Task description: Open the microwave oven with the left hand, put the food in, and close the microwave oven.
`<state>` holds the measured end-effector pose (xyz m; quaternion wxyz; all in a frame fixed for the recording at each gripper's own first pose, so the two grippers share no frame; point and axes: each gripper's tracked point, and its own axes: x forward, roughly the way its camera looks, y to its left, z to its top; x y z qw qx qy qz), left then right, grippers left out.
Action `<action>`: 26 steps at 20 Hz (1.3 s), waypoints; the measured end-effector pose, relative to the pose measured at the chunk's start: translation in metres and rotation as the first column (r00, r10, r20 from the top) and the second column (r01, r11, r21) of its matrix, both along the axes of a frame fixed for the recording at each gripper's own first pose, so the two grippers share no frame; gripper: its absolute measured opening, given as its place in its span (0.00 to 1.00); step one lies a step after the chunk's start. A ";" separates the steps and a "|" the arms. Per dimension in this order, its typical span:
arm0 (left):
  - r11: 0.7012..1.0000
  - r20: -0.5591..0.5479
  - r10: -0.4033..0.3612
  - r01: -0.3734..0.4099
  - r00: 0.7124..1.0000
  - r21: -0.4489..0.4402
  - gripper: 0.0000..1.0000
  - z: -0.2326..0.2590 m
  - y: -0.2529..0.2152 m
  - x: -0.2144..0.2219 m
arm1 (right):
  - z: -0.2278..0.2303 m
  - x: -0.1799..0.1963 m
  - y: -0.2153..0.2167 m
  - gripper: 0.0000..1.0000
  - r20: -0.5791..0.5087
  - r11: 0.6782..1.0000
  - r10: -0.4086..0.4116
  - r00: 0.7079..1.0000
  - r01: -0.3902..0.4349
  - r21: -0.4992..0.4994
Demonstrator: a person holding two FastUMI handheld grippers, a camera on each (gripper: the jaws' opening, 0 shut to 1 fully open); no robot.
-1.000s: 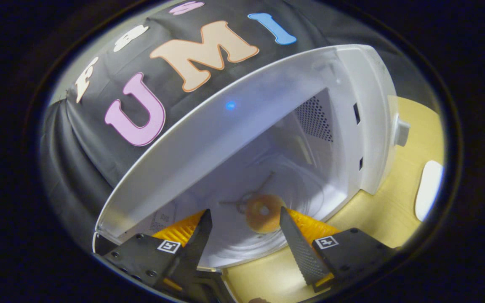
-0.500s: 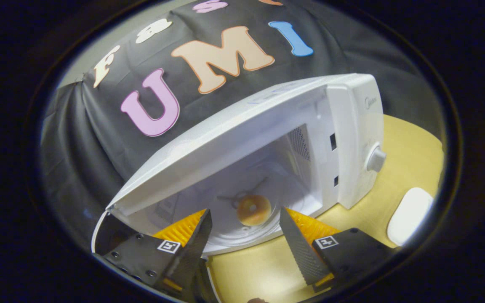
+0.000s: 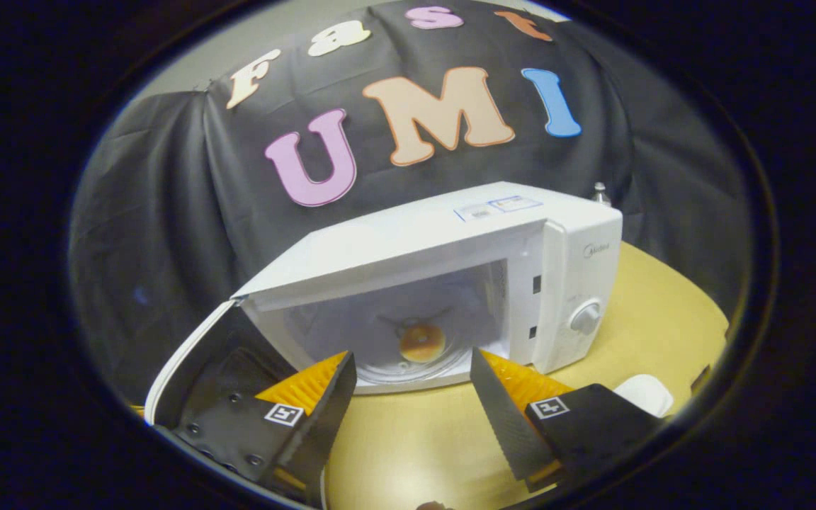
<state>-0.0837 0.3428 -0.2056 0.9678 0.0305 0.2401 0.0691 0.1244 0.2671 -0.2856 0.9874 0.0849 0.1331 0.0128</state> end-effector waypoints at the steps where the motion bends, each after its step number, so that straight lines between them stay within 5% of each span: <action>1: 1.000 -0.005 -0.013 0.013 1.000 -0.003 0.00 -0.001 -0.004 -0.001 | 0.003 -0.009 -0.001 1.00 -0.001 1.000 0.006 1.000 -0.006 -0.021; 4: 0.999 -0.012 -0.048 0.048 0.999 0.010 0.00 -0.002 -0.013 -0.003 | 0.019 -0.033 -0.010 1.00 0.007 0.998 0.003 1.000 -0.003 -0.057; 5: 0.998 -0.013 -0.056 0.056 0.998 0.011 0.01 -0.002 -0.016 -0.003 | 0.030 -0.042 -0.014 0.90 0.002 0.998 -0.001 1.000 0.001 -0.061; 6: 0.998 -0.015 -0.065 0.065 0.998 0.007 0.01 -0.003 -0.020 -0.003 | 0.032 -0.051 -0.018 1.00 -0.004 0.998 -0.010 1.000 0.010 -0.064; 9: 0.997 -0.016 -0.081 0.081 0.997 -0.002 0.01 -0.005 -0.029 -0.003 | 0.035 -0.073 -0.033 0.99 -0.028 0.998 -0.033 0.999 0.031 -0.057; 10: 0.996 -0.017 -0.085 0.085 0.996 -0.003 0.01 -0.005 -0.031 -0.003 | 0.035 -0.079 -0.039 0.91 -0.035 0.997 -0.043 0.998 0.041 -0.063; 11: 0.996 -0.019 -0.093 0.093 0.996 -0.006 0.01 -0.005 -0.035 -0.003 | 0.035 -0.084 -0.047 0.99 -0.040 0.996 -0.055 0.998 0.052 -0.072; 14: 0.992 -0.027 -0.127 0.127 0.992 0.006 0.00 -0.005 -0.049 -0.003 | 0.034 -0.098 -0.066 0.99 -0.058 0.992 -0.082 0.995 0.077 -0.097; 18: 0.991 -0.030 -0.133 0.134 0.991 0.024 0.01 -0.006 -0.061 0.001 | 0.042 -0.105 -0.090 1.00 -0.051 0.988 -0.115 0.992 0.109 -0.107; 20: 0.991 -0.031 -0.131 0.132 0.991 0.020 0.01 -0.004 -0.071 0.001 | 0.048 -0.104 -0.101 0.92 -0.044 0.988 -0.121 0.992 0.116 -0.098; 21: 0.991 -0.032 -0.130 0.131 0.991 0.015 0.01 -0.005 -0.075 0.002 | 0.049 -0.104 -0.108 1.00 -0.042 0.988 -0.124 0.991 0.119 -0.099; 23: 0.992 -0.033 -0.128 0.128 0.991 0.013 0.01 -0.007 -0.084 0.003 | 0.051 -0.103 -0.122 1.00 -0.046 0.986 -0.132 0.990 0.127 -0.105; 25: 0.992 -0.035 -0.126 0.127 0.991 0.011 0.01 -0.008 -0.096 0.006 | 0.054 -0.101 -0.134 0.92 -0.046 0.987 -0.134 0.990 0.129 -0.097; 26: 0.992 -0.038 -0.127 0.127 0.991 0.006 0.01 -0.010 -0.103 0.008 | 0.054 -0.099 -0.140 1.00 -0.049 0.987 -0.135 0.990 0.130 -0.094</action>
